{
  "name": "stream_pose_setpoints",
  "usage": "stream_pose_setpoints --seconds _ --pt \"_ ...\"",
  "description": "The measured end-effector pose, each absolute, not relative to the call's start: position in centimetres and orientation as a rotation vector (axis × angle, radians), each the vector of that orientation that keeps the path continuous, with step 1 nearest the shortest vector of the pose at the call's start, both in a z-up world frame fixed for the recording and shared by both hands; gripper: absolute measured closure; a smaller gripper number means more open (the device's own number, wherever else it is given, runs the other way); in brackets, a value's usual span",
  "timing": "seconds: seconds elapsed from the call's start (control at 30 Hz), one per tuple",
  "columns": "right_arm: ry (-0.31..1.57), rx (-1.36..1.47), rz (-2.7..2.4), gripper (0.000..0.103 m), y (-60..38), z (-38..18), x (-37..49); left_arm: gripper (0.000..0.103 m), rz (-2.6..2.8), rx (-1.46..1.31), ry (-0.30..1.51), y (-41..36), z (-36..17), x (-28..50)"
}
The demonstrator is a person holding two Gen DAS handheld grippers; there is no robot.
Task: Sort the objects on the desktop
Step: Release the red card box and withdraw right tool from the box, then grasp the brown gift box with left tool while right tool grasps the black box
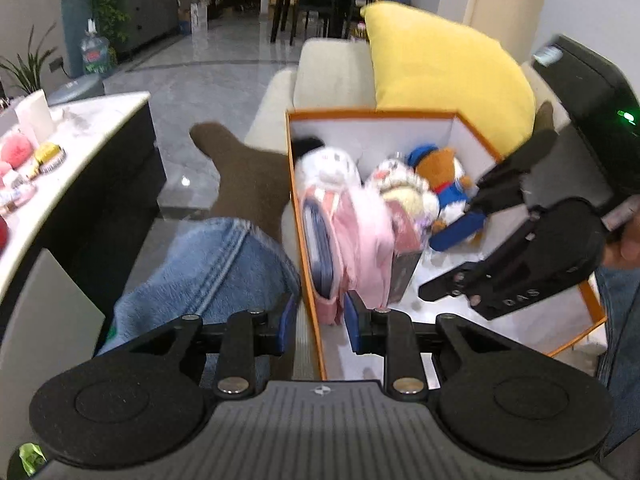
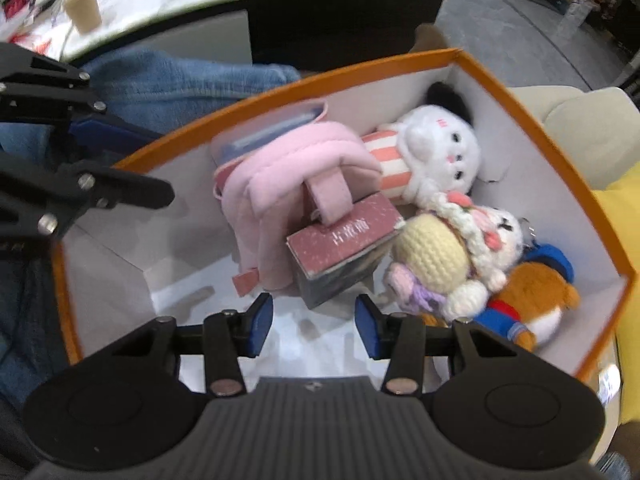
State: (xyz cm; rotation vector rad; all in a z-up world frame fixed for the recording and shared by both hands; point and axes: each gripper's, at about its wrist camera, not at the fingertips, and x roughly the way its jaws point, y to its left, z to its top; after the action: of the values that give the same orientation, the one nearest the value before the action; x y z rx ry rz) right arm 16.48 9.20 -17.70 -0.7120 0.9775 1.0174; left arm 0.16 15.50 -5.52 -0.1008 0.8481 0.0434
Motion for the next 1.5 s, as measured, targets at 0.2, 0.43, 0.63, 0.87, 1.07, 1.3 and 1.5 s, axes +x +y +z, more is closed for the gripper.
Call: stream_pose_setpoints --seconds 0.2,0.43,0.63,0.87,1.07,1.3,1.5 --pt "0.842 -0.517 0.959 0.055 4.4 -14.3 15.7 0.073 0.026 -0.043 0.774 13.0 -2.7 0.0" --pt "0.745 -0.344 0.798 0.054 -3.0 -10.8 16.6 0.073 -0.08 0.087 0.682 7.4 0.3 1.5" --pt "0.835 -0.211 0.594 0.047 -11.1 -11.9 20.2 0.072 -0.223 0.138 0.737 2.4 0.5 5.9" --pt "1.028 0.068 0.462 0.047 -16.9 -16.7 25.7 0.07 -0.319 0.088 0.87 -1.8 -0.7 13.7" --pt "1.114 0.256 0.411 0.04 -19.0 -20.4 28.9 0.058 -0.312 0.092 0.957 -4.4 -2.3 20.1" --pt "1.203 0.355 0.416 0.039 -19.9 -23.4 31.0 0.055 -0.258 0.146 1.058 -6.4 -5.6 25.8" --pt "1.233 0.442 0.44 0.031 -20.1 -24.4 32.0 0.054 -0.197 0.171 1.15 -7.5 -8.8 29.2"
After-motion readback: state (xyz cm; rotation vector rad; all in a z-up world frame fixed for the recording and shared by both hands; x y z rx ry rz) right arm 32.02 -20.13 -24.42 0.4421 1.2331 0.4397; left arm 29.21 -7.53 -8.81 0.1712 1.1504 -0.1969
